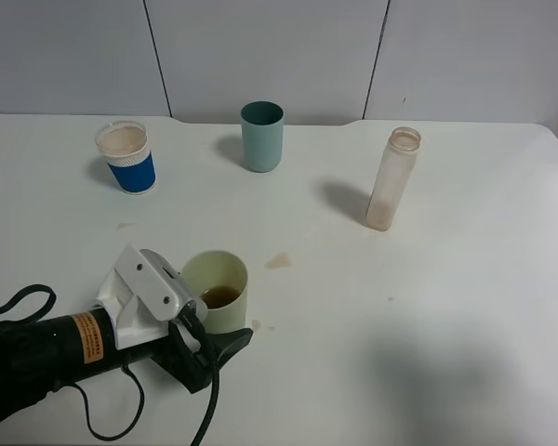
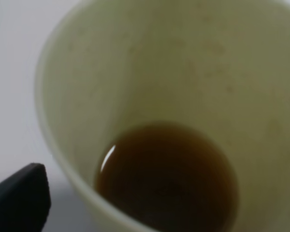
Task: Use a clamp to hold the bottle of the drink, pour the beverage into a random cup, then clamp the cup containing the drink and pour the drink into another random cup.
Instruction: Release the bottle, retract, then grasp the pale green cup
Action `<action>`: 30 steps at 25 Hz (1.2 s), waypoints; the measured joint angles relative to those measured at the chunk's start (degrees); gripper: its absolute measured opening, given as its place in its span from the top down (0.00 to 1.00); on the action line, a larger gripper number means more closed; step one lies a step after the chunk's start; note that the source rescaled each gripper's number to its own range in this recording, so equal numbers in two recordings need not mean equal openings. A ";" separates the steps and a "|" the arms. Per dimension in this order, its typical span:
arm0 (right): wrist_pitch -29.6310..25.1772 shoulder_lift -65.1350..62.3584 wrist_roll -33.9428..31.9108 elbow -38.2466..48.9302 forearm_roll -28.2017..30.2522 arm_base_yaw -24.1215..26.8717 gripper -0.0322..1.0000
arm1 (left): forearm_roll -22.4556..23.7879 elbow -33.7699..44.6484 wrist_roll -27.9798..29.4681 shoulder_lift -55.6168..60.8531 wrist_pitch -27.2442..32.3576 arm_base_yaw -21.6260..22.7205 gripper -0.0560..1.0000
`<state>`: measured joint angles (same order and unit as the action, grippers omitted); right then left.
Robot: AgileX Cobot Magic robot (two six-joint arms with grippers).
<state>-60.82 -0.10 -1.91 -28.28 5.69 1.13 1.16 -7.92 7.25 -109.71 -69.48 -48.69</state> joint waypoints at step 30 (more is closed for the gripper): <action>0.00 0.00 0.00 0.00 0.00 0.00 0.00 | 1.17 -4.96 1.45 -4.60 -0.01 0.00 0.95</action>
<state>-60.82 -0.10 -1.91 -28.28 5.69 1.13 2.32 -12.88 8.69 -114.31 -69.48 -48.69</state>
